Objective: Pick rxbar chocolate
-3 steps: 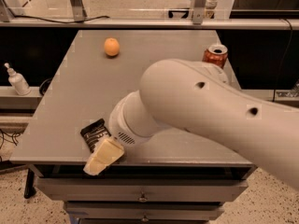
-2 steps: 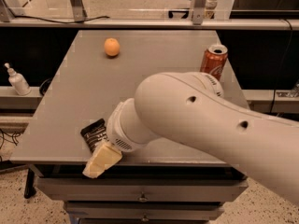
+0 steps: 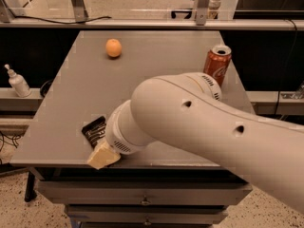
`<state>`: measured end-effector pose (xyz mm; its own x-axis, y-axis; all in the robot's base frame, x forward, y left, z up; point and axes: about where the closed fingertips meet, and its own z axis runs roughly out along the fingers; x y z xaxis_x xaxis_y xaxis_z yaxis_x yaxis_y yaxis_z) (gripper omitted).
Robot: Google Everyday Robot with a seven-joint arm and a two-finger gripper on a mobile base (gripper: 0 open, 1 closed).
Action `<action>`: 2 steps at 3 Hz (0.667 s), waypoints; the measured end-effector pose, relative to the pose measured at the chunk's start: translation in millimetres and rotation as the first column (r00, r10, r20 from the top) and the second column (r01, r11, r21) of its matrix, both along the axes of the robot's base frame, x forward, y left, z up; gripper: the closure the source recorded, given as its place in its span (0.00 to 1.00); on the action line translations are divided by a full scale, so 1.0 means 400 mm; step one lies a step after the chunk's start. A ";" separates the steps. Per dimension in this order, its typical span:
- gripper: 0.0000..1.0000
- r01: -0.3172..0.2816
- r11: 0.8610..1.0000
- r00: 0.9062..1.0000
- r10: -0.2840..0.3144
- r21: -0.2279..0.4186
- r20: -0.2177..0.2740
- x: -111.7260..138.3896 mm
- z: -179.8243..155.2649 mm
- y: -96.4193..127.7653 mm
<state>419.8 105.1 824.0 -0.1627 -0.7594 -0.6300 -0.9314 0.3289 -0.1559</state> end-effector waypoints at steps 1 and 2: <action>0.64 0.005 1.000 1.000 -0.005 -0.021 0.000 0.021 0.024 -0.028; 0.87 0.007 0.999 1.000 -0.007 -0.040 0.002 0.041 0.056 -0.058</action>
Offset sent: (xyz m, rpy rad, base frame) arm 0.0287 -0.0407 0.0364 -0.0623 0.0028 -0.0115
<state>436.3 81.7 846.3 -0.1666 -0.7829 -0.5995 -0.9289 0.3285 -0.1708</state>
